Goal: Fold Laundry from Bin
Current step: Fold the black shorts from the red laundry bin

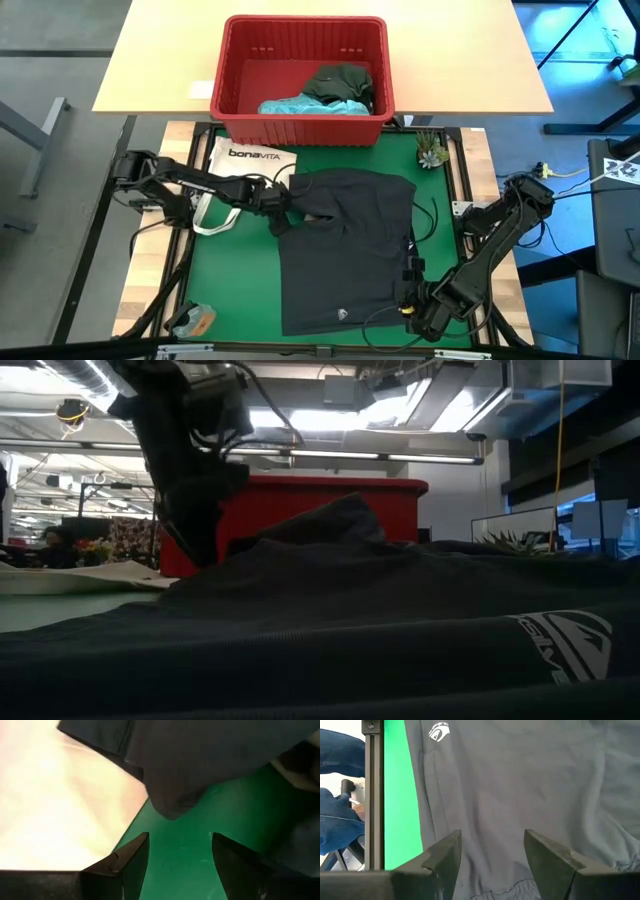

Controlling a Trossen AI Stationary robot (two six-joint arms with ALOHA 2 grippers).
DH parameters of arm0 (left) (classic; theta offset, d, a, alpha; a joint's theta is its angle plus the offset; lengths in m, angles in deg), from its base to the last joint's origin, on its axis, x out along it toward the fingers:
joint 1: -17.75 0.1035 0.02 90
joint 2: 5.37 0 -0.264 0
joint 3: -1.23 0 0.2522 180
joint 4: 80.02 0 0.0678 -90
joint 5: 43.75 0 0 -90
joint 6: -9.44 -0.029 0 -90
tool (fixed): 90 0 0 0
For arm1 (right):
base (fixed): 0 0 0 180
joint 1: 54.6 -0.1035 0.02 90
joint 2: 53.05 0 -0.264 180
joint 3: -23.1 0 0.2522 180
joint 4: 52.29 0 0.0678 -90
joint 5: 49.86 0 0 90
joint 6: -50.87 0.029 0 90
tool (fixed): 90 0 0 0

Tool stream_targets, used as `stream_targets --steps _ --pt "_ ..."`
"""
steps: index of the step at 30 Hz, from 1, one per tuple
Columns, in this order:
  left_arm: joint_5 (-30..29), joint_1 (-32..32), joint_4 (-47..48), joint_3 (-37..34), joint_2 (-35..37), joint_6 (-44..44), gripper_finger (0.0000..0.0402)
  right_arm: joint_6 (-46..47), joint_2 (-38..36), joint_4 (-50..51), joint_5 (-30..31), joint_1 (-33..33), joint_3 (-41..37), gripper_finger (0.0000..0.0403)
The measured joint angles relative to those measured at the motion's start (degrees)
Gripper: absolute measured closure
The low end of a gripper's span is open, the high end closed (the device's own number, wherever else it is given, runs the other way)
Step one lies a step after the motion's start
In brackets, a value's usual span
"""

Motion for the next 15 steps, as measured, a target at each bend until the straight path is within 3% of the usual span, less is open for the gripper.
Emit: stream_targets --steps 15 --pt "-1.8 2.7 -13.0 0.0 -4.8 -7.3 0.0196 -0.1 0.0 -0.1 0.2 0.0 0.0 0.0187"
